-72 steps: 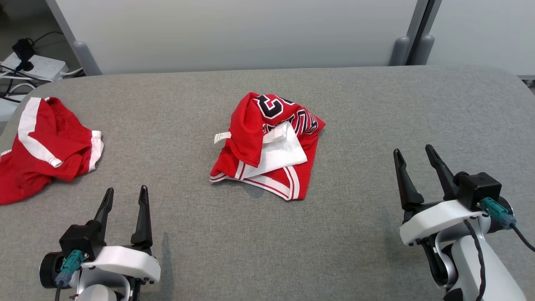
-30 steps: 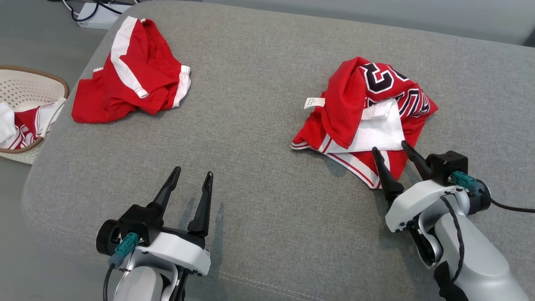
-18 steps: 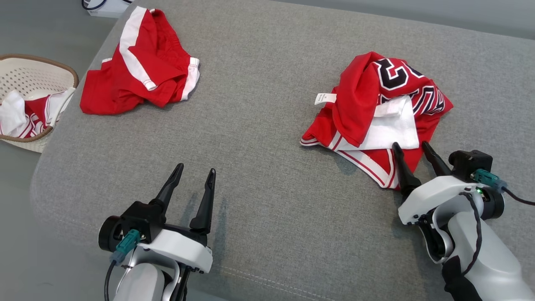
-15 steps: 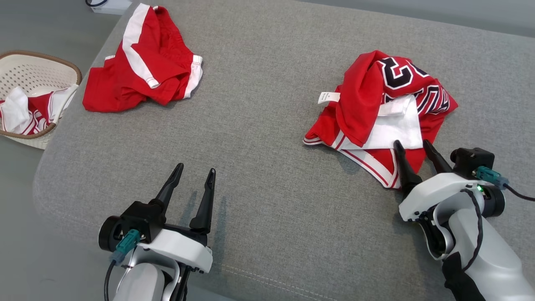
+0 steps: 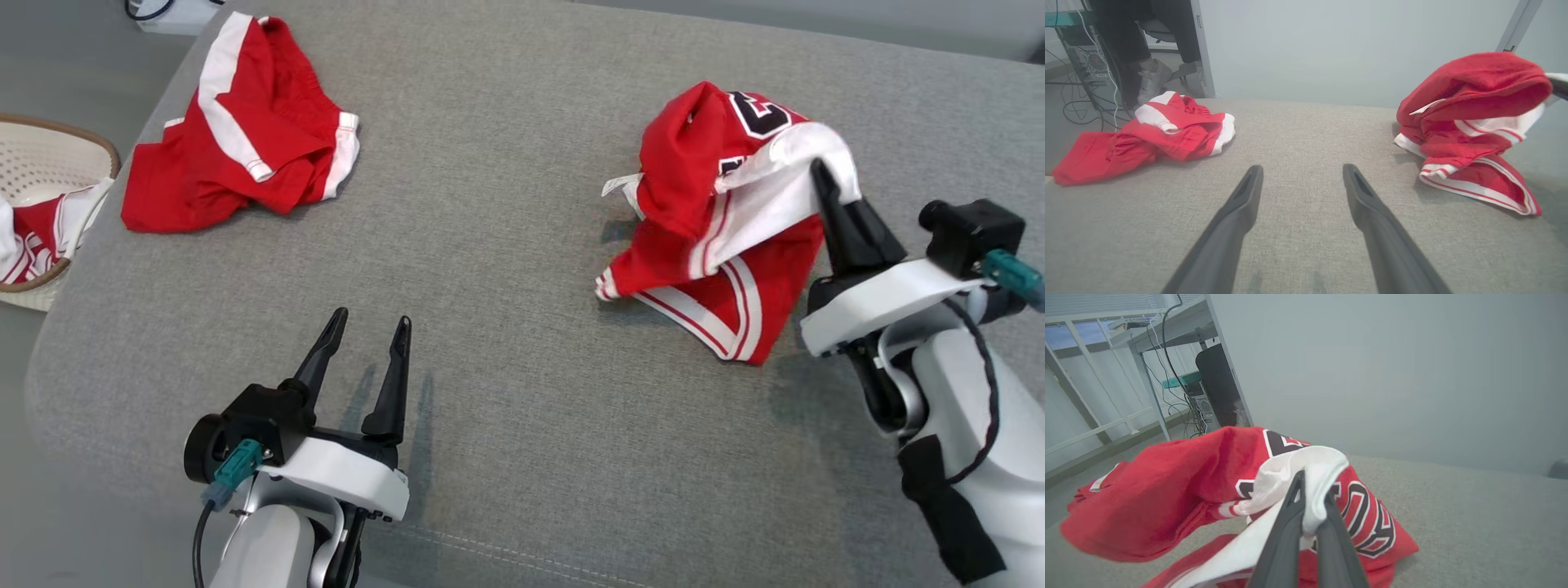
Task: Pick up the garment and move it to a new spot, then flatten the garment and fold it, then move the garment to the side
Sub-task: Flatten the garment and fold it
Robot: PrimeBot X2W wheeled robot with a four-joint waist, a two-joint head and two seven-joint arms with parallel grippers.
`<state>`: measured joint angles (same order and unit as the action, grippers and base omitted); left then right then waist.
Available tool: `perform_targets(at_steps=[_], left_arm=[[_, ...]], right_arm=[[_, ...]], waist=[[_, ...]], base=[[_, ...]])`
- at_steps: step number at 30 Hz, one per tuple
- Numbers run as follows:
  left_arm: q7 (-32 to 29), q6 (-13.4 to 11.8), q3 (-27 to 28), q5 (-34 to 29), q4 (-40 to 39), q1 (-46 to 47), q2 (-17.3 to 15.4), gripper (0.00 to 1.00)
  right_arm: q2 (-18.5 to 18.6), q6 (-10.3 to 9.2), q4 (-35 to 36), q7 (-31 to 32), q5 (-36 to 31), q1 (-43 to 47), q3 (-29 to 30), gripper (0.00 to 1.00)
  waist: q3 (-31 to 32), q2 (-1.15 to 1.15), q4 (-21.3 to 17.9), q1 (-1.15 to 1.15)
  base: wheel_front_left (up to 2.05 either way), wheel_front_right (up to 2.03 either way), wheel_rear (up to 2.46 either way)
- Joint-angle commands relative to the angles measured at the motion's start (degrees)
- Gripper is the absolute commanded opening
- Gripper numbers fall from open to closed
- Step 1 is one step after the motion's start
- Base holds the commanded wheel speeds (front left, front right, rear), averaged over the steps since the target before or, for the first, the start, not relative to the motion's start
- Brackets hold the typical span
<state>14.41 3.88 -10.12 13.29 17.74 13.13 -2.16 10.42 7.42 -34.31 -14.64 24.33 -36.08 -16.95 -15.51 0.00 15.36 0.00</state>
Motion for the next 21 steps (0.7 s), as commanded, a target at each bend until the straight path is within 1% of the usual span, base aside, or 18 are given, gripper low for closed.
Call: perform_targets(at_steps=[1,5,10,11,15,21], left_arm=[[0.6,-0.2,1.7,0.5,-1.2,1.5,-0.7,1.0],[0.6,0.0,0.3,0.9,-1.1,2.2,-0.7,1.0],[0.6,0.0,-1.5,1.3,-1.0,3.1,-0.7,1.0],[0.6,0.0,-1.5,1.3,-1.0,3.1,-0.7,1.0],[0.6,0.2,-2.9,1.5,-0.7,3.7,-0.7,1.0],[0.6,0.5,-4.4,1.5,-0.2,5.1,-0.7,1.0]], right_arm=[[1.3,0.07,3.8,-0.4,-0.6,-1.8,-0.2,0.0],[4.7,0.07,7.3,-0.4,-0.9,-4.0,0.8,0.0],[8.6,0.07,8.8,-0.4,-2.3,-5.9,1.5,0.0],[8.6,0.07,8.8,-0.4,-2.3,-5.9,1.5,0.0],[10.7,0.07,8.9,-0.4,-2.8,-6.9,1.6,0.0],[13.2,0.07,10.2,-0.3,-3.3,-8.9,3.1,0.0]], waist=[[0.8,0.0,-1.9,0.0],[1.9,0.0,-4.4,0.0],[3.0,0.0,-7.1,0.0],[3.0,0.0,-7.1,0.0],[3.5,0.0,-8.9,0.0],[3.9,0.0,-11.2,0.0]], base=[[0.0,0.0,0.0],[0.0,0.0,0.0],[0.0,0.0,0.0],[0.0,0.0,0.0],[0.0,0.0,0.0],[0.0,0.0,0.0]])
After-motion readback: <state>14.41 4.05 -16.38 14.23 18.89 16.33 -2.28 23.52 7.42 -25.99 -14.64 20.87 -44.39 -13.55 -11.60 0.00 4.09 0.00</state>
